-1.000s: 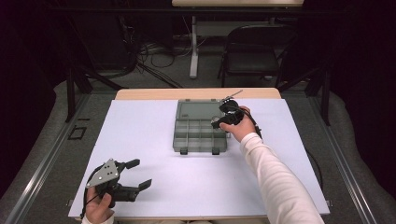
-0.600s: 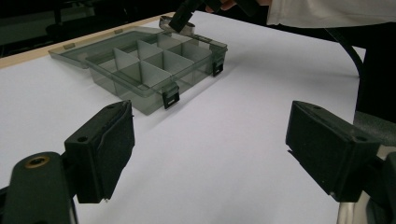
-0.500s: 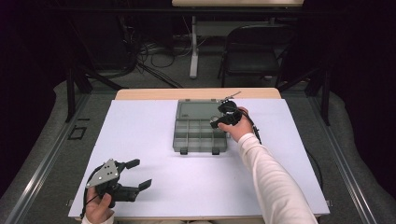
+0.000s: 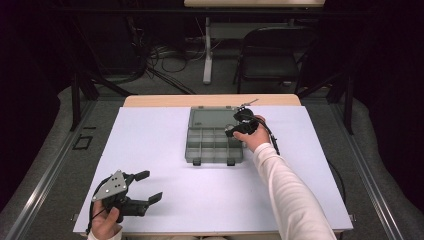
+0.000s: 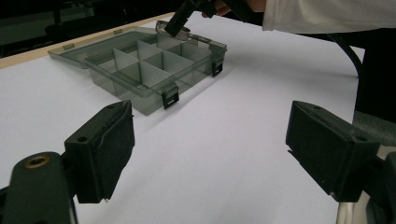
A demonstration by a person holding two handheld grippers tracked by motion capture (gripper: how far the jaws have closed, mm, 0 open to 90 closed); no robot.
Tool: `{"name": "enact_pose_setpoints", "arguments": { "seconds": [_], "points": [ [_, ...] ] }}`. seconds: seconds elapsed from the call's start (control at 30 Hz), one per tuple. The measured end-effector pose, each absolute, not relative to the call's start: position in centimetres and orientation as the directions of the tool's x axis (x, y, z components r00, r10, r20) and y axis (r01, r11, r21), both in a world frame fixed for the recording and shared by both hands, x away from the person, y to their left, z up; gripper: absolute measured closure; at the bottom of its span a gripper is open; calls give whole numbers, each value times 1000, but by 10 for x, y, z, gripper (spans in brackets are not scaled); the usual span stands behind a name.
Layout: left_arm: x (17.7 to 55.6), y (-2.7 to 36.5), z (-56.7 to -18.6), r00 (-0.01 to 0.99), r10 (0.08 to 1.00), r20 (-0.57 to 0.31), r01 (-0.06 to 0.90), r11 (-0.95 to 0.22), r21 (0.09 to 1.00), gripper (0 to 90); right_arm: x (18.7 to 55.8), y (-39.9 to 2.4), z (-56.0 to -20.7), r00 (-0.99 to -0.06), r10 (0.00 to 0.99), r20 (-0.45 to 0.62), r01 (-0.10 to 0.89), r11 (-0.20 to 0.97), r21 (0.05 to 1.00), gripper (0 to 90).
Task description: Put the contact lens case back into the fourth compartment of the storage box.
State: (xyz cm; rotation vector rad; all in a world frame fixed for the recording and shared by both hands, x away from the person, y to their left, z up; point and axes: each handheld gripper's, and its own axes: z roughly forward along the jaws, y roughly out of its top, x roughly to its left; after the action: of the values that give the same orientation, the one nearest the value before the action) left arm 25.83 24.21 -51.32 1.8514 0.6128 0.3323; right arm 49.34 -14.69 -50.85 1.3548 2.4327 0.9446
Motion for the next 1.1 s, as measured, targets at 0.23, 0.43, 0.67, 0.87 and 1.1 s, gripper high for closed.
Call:
{"name": "enact_pose_setpoints", "arguments": {
  "seconds": [0.23, 0.43, 0.67, 0.87, 1.1],
  "points": [
    [258, 242, -513, 828, 556, -65, 249, -262, 932, 162, 495, -150, -510, -554, 820, 144, 697, 363, 618, 487],
    [258, 242, -513, 829, 556, -64, 249, -264, 932, 161, 496, -151, -511, -557, 818, 143, 690, 359, 629, 488],
    [258, 242, -513, 828, 556, -65, 250, -263, 932, 161, 496, -151, -511, -553, 821, 142, 695, 360, 622, 487],
    [258, 242, -513, 829, 555, -64, 249, -265, 932, 162, 495, -151, -511, -549, 825, 135, 701, 367, 612, 482],
    [259, 242, -513, 827, 559, -63, 251, -266, 931, 162, 494, -149, -508, -553, 822, 134, 697, 369, 614, 453]
  ]
}}
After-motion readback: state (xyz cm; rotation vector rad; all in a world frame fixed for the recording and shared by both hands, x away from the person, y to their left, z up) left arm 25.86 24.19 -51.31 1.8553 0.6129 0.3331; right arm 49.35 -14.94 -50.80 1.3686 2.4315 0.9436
